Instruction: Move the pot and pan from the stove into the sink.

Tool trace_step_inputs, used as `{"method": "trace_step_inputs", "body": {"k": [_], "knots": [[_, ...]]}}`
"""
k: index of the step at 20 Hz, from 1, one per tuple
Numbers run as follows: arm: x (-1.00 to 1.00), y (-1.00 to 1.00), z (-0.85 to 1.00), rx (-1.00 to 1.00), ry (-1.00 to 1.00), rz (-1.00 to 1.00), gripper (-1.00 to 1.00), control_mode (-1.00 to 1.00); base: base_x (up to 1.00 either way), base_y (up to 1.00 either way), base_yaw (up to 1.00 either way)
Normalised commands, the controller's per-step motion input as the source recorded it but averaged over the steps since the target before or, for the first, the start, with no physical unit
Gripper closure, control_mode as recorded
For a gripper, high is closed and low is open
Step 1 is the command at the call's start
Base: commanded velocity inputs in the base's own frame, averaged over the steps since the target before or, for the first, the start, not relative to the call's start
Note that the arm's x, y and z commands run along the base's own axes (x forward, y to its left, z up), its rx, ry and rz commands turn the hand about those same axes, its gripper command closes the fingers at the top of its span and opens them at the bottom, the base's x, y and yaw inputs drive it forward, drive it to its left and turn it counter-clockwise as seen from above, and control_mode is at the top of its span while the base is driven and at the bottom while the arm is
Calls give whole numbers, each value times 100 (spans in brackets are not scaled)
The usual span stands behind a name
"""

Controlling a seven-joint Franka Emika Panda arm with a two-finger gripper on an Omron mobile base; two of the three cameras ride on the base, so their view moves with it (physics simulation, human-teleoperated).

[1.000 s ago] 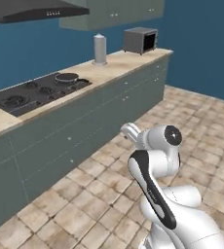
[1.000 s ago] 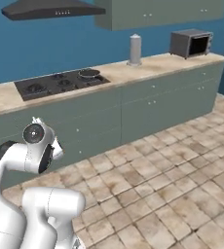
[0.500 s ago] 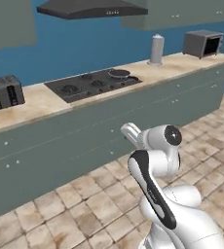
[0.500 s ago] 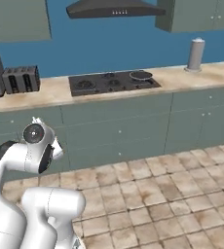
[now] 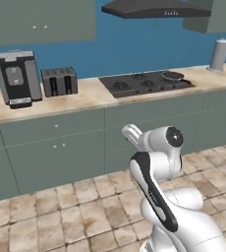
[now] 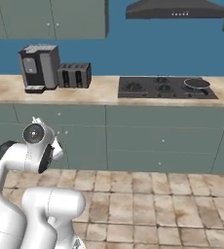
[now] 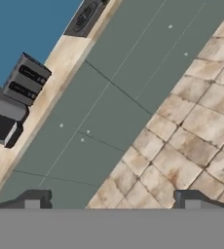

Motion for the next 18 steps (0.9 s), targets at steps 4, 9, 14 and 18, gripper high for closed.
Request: {"method": "trace_step_inputs", "body": {"k": [4,9,14,18], "knots": [[0,0,0,0,0,0,-100,100,-1,2,27],[0,0,0,0,0,0,-100,100,0,-27,2],[0,0,0,0,0,0,-100,100,0,-93,7],[0,0,0,0,0,0,-100,100,0,-96,7]]}}
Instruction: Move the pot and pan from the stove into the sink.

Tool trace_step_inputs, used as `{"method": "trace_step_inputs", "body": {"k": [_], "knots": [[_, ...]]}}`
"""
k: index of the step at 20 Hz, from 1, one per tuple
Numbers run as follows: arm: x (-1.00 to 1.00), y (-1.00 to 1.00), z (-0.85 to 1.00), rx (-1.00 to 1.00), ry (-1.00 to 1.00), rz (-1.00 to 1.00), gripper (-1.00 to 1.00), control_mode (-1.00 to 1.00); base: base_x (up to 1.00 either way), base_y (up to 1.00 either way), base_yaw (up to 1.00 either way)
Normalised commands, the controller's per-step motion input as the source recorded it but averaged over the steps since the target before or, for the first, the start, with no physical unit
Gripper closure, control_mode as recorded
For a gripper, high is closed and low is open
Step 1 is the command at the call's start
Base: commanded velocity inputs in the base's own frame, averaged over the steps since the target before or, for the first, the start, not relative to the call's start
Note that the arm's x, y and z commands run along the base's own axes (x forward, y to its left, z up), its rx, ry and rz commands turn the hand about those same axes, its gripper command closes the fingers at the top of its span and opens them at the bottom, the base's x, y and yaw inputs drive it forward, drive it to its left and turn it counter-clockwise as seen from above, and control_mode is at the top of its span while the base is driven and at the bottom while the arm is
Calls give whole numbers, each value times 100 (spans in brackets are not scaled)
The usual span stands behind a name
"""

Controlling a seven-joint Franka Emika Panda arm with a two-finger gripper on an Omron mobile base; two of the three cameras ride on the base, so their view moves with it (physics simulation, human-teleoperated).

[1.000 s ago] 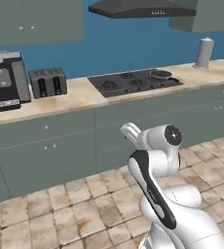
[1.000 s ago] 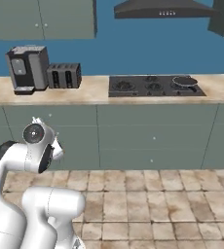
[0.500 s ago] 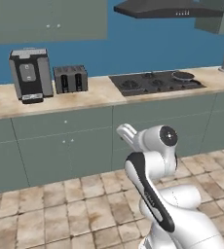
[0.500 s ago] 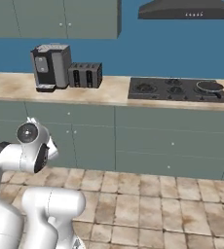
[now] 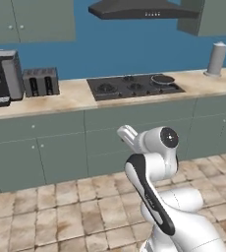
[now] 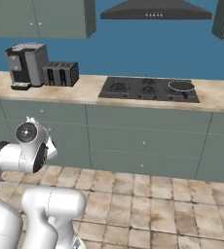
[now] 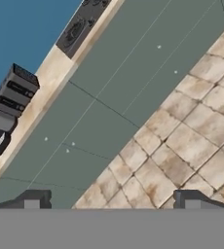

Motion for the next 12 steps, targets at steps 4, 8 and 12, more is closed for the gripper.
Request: {"method": "trace_step_inputs", "body": {"k": [4,8,12], "knots": [[0,0,0,0,0,0,-100,100,0,-98,7],[0,0,0,0,0,0,-100,100,0,-100,7],[0,0,0,0,0,0,-100,100,0,-100,6]]}}
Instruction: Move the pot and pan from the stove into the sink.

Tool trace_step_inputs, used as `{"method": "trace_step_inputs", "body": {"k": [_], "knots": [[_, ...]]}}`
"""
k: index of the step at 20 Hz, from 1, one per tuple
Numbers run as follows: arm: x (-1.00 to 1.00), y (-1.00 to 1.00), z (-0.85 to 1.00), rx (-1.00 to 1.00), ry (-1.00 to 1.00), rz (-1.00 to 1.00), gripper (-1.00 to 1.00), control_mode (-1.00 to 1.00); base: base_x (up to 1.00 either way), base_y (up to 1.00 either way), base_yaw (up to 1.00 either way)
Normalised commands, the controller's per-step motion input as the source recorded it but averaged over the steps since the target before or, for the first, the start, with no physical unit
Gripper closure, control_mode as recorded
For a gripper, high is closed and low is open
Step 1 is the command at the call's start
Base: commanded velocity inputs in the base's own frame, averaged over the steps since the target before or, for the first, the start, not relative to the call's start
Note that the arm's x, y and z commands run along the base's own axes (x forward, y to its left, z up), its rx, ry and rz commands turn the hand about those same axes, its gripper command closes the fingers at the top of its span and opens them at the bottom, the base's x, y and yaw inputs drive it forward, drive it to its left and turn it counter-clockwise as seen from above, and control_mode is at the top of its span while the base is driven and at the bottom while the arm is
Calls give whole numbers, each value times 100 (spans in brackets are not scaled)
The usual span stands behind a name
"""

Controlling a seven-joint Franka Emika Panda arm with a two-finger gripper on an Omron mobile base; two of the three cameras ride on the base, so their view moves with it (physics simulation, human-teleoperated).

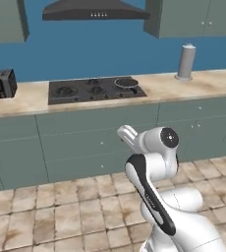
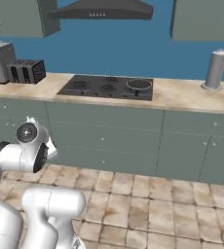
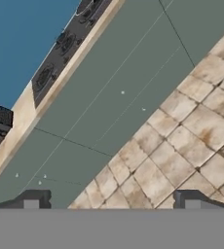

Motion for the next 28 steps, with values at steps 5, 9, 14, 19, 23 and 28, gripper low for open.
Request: {"method": "trace_step_inputs", "body": {"k": [5,9,14,19,23,28], "knots": [[0,0,0,0,0,0,-100,100,0,-100,6],[0,0,0,0,0,0,-100,100,-1,-100,6],[0,0,0,0,0,0,-100,100,-5,-84,4],[0,0,0,0,0,0,-100,100,4,-3,0],[0,0,0,0,0,0,-100,100,62,-1,0],[0,0,0,0,0,0,-100,100,83,-6,0]]}}
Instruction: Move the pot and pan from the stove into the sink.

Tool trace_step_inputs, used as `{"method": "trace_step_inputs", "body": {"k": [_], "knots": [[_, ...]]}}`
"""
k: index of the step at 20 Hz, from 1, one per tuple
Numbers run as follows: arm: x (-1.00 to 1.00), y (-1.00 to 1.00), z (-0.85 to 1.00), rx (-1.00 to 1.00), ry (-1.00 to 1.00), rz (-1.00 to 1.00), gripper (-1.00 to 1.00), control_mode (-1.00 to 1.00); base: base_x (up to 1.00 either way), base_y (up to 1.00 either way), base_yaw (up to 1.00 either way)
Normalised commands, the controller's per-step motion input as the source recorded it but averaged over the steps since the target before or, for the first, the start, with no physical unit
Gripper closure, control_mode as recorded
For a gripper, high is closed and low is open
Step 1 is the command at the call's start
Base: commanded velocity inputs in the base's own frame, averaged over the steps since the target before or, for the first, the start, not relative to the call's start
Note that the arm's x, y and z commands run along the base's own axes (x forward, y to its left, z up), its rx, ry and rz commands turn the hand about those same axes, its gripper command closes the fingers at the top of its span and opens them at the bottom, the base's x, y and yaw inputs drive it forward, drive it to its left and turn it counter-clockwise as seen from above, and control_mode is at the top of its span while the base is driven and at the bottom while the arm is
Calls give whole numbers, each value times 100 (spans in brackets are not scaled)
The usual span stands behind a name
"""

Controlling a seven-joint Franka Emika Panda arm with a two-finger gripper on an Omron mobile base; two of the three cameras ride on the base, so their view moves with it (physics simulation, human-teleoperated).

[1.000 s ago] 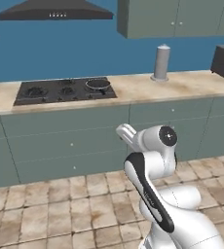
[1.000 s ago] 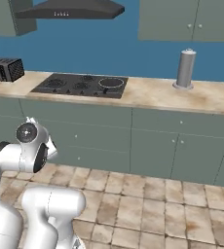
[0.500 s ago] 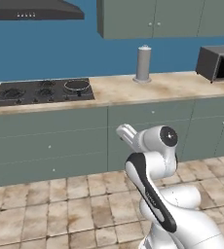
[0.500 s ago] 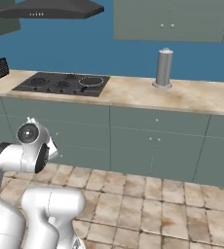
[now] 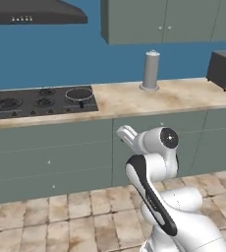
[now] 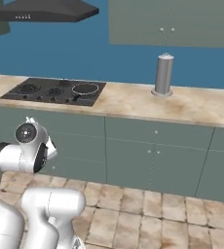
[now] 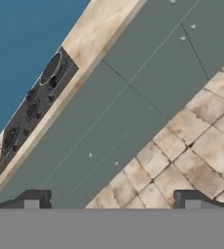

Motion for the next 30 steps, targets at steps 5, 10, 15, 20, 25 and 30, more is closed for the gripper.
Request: {"method": "trace_step_inputs", "body": {"k": [5,10,15,20,25,30], "knots": [[0,0,0,0,0,0,-100,100,90,-8,0],[0,0,0,0,0,0,-100,100,87,-8,0],[0,0,0,0,0,0,-100,100,78,-7,0],[0,0,0,0,0,0,-100,-100,7,0,0],[25,0,0,1,4,5,-100,-100,0,0,0],[76,1,-7,0,11,14,-100,-100,0,0,0]]}}
